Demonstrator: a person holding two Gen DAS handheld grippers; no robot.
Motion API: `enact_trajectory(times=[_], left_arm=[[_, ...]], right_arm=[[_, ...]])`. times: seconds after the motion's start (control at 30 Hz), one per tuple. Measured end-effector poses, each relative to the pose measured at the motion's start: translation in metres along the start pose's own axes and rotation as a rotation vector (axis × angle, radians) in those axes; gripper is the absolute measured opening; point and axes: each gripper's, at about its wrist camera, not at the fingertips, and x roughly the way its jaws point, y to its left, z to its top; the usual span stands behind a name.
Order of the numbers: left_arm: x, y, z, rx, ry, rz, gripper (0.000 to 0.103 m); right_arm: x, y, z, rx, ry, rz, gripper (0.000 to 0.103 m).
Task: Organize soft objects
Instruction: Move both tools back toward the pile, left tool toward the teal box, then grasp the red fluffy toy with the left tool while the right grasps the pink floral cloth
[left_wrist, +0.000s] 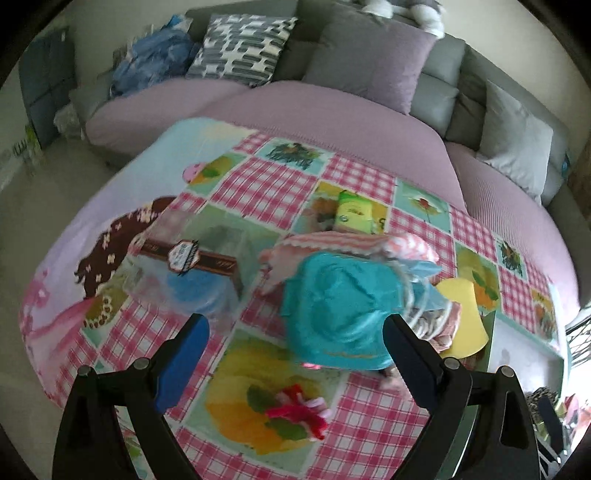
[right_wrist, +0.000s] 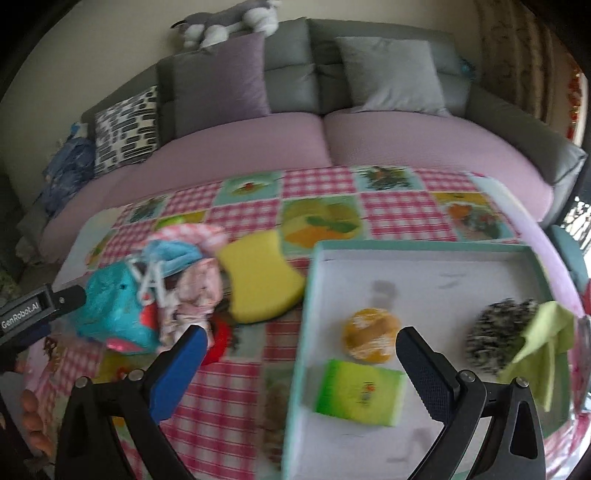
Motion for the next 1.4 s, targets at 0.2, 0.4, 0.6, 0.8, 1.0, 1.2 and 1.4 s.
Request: enact_trajectory(times=[0.2,0.4,0.6,0.8,1.0,1.2,1.4], left_arm=[[0.001,0.019,-0.002,-0.022,-0.007,-0.039,0.095],[0.01,0.03,-0.009,-0.034,0.002,-0.075,0.095],[0.022,0.031,-0.024,-0.026,0.032,-0.107,0.103],[0.034,0.021,-0.036,0.043,0.122,-0.076,0.103],[0.045,0.019,-0.046,0.059,0.183,-0.049,0.103],[0.06,0.014,-0.06,0.076,0.263,-0.064,0.103],[0.06,0.008,-0.069,0.11,0.277,-0.066,0.089]], right_arm=[[0.011,0.034,-0.001,-0.03,0.023,0.068,0.103],[0.021,0.058,-0.004,-0.068,0.053,0.105,0.103],[0.036,0.067,-0.01,-0.104,0.106,0.108,0.103],[0.045,0.063,-0.016,-0.091,0.121,0.103,0.103],[0.045,0.06,-0.014,-0.096,0.112,0.086,0.103],[0.045,0.052,-0.01,-0.073,0.113,0.086,0.103],[0.044,0.057,-0.005,-0.071,0.097,0.153,0.103]])
